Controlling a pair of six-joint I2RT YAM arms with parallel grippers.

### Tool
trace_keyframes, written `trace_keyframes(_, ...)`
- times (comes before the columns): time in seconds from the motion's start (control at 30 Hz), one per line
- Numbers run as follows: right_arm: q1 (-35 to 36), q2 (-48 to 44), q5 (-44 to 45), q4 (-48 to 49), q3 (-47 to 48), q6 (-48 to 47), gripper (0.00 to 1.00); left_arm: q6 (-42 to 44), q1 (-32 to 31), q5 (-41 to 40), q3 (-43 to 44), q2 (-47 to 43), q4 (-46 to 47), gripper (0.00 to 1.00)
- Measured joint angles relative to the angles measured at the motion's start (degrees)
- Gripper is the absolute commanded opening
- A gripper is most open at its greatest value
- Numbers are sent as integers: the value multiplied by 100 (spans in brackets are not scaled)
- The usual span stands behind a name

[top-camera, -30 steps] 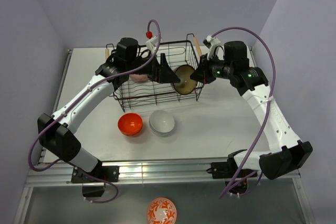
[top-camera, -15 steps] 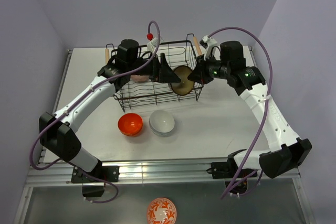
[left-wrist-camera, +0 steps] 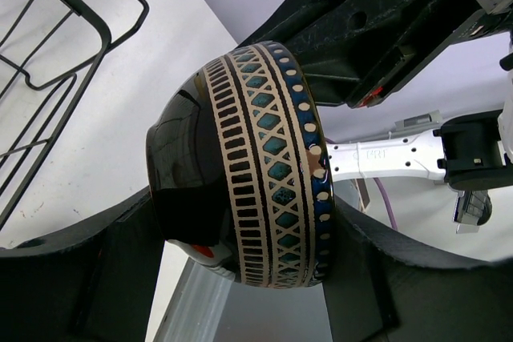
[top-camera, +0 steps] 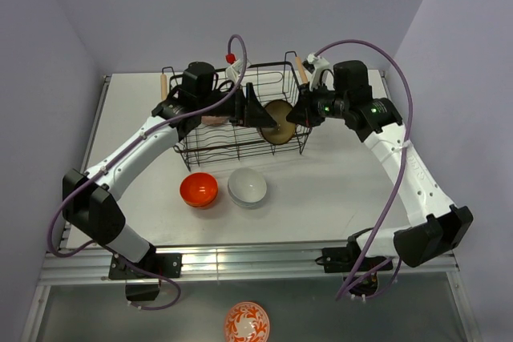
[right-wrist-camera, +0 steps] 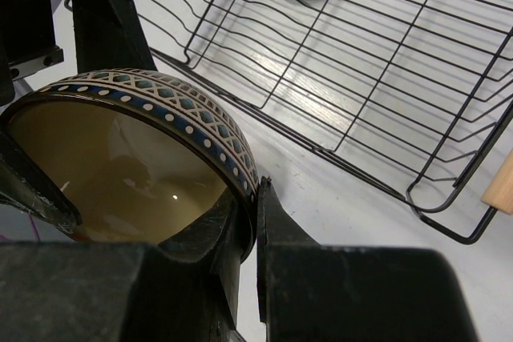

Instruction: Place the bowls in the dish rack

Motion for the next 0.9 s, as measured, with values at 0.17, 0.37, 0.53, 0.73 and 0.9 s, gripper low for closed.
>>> trace_keyframes(0.17,0,136,-13,-136,90,-72,26,-26,2,-46,-59,0,-11,0)
trace_keyframes(0.37,11,170,-181,9,258,37,61,-17,17,-201,-116,0,-203,0)
trace_keyframes(0.53,17,168,-243,85,304,59,74,-20,168,-407,-164,0,-398,0)
trace_keyframes(0.73,26,168,-225,83,304,46,80,26,496,-898,-175,-2,-686,0)
trace_keyframes(0.9,24,155,-149,66,304,24,84,348,708,-2009,-142,-20,-1285,0)
